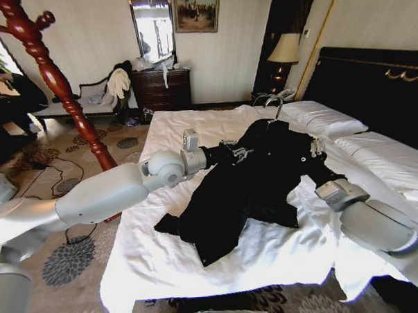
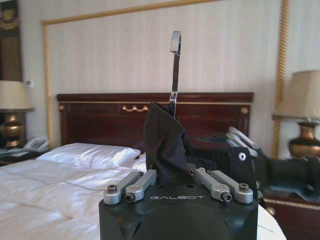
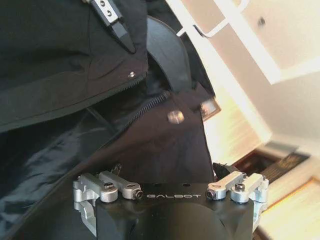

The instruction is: Pick up the clothes from the bed and hang them on the clothes hanger.

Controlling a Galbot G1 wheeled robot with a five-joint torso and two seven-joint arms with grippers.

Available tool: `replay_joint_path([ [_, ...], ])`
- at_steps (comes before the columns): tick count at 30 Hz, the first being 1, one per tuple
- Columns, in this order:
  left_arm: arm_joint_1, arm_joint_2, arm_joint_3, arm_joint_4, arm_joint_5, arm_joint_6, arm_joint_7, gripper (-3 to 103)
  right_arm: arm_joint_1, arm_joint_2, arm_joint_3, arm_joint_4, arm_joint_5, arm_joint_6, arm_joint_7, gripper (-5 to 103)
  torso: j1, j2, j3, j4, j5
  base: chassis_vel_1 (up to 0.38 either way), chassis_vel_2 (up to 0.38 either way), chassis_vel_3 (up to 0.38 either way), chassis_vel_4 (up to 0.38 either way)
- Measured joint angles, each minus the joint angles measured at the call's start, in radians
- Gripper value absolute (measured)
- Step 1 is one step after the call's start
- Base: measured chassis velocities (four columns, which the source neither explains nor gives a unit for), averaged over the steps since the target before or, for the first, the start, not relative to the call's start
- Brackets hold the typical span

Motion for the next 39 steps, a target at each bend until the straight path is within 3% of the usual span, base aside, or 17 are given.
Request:
replay_joint_path([
  [6,0.026,0.033,-0.044,0.001,-0.016,0.001,-0.012,16,-0.035,0.069,0.024,0.006,0.132,0.022,0.002,100,0.000,0.000,0.000,0.0001,0.0000,0.000,0.000,0.000,0.000],
  [8,0.026,0.034,-0.045,0.001,-0.016,0.001,-0.012,16,-0.037,0.072,0.025,0.006,0.136,0.023,0.002,100,0.000,0.000,0.000,0.0001,0.0001,0.000,0.000,0.000,0.000],
  [11,0.056,0.082,-0.089,-0.017,-0.020,0.001,-0.010,16,-0.051,0.177,0.037,0.006,0.216,0.040,0.002,100,0.000,0.000,0.000,0.0003,-0.0001,0.000,0.000,0.000,0.000],
  [15,0.079,0.120,-0.120,-0.034,-0.027,0.000,-0.009,16,-0.063,0.274,0.032,0.006,0.233,0.060,-0.006,100,0.000,0.000,0.000,0.0000,0.0001,0.000,0.000,0.000,0.000],
  [17,0.103,0.156,-0.146,-0.042,-0.023,-0.006,-0.007,16,-0.078,0.364,0.023,0.012,0.235,0.076,-0.020,100,0.000,0.000,0.000,0.0001,-0.0001,0.000,0.000,0.000,0.000],
  [19,0.111,0.165,-0.154,-0.043,-0.021,-0.009,-0.008,16,-0.080,0.382,0.019,0.015,0.235,0.079,-0.024,100,0.000,0.000,0.000,0.0002,-0.0002,0.000,0.000,0.000,0.000],
  [23,0.155,0.208,-0.206,-0.056,-0.016,-0.023,-0.016,16,-0.103,0.515,-0.017,0.021,0.211,0.137,-0.082,100,0.000,0.000,0.000,-0.0001,-0.0002,0.000,0.000,0.000,0.000],
  [33,0.259,0.315,-0.303,-0.114,-0.013,-0.033,-0.011,16,-0.123,0.661,-0.049,-0.024,0.129,0.226,-0.214,100,0.000,0.000,0.000,0.0003,-0.0002,0.000,0.000,0.000,0.000],
  [39,0.358,0.377,-0.388,-0.148,0.002,-0.033,-0.002,16,-0.131,0.750,-0.053,-0.055,0.089,0.264,-0.241,100,0.000,0.000,0.000,0.0002,-0.0002,0.000,0.000,0.000,0.000],
])
